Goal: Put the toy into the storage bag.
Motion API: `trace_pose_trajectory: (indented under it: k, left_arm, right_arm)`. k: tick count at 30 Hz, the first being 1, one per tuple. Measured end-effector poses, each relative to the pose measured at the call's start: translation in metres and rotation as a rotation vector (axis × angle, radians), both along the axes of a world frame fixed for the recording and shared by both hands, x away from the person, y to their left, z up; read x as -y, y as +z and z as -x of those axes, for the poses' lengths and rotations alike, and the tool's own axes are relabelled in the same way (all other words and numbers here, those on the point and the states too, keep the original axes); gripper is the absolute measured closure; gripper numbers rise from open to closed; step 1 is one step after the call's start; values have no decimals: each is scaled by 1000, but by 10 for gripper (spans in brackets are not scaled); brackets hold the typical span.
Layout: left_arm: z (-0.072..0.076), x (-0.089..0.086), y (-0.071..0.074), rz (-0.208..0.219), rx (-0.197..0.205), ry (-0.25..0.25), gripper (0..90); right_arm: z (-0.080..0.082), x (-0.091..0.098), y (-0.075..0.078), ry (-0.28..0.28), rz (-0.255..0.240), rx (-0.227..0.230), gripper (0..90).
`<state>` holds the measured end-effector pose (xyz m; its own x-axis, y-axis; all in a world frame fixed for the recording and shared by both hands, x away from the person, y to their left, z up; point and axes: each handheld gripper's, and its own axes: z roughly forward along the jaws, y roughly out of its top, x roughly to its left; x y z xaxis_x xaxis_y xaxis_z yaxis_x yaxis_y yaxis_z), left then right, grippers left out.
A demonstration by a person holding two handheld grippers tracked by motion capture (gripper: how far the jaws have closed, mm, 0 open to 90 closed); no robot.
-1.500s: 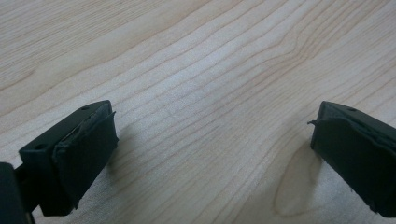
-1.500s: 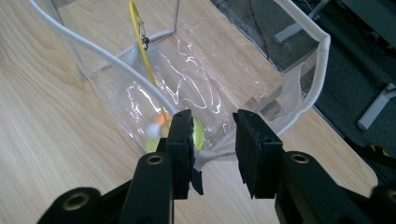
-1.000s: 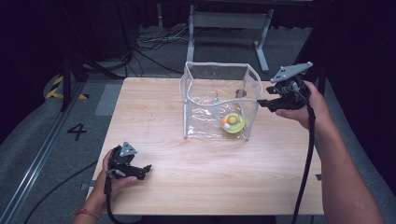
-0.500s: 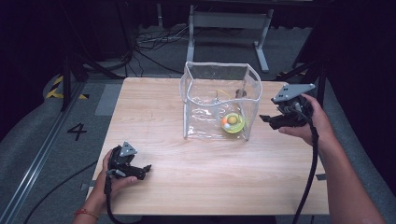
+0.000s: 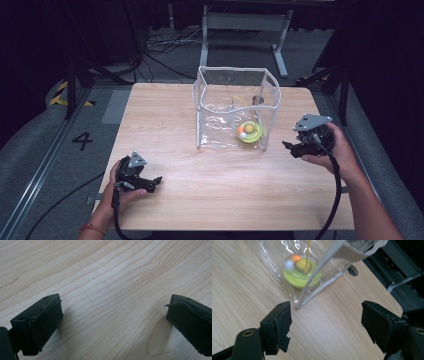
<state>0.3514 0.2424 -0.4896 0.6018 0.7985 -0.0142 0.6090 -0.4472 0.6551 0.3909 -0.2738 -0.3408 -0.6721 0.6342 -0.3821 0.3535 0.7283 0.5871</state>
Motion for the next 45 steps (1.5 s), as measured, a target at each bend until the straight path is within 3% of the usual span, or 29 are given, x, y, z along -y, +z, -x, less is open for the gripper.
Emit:
trace_pose_trajectory:
  k: [13, 19, 28, 37, 40, 45]
  left_arm:
    - [0, 0, 0, -1, 0, 1, 9]
    - [0, 0, 0, -1, 0, 1, 9]
    - [0, 0, 0, -2, -1, 0, 9]
    - [0, 0, 0, -2, 0, 0, 9]
    - [0, 0, 0, -2, -1, 0, 9]
    - [0, 0, 0, -1, -1, 0, 9]
  right_arm:
    - [12, 24, -35, -38, -29, -34, 237]
    - [19, 34, -51, -60, -7, -44, 230]
    - [31, 51, -82, -73, -20, -78, 226]
    - [43, 69, -112, -77, -81, -105, 220]
    - [48, 78, -128, -92, -124, -112, 232]
    - [54, 87, -139, -97, -195, -122, 214]
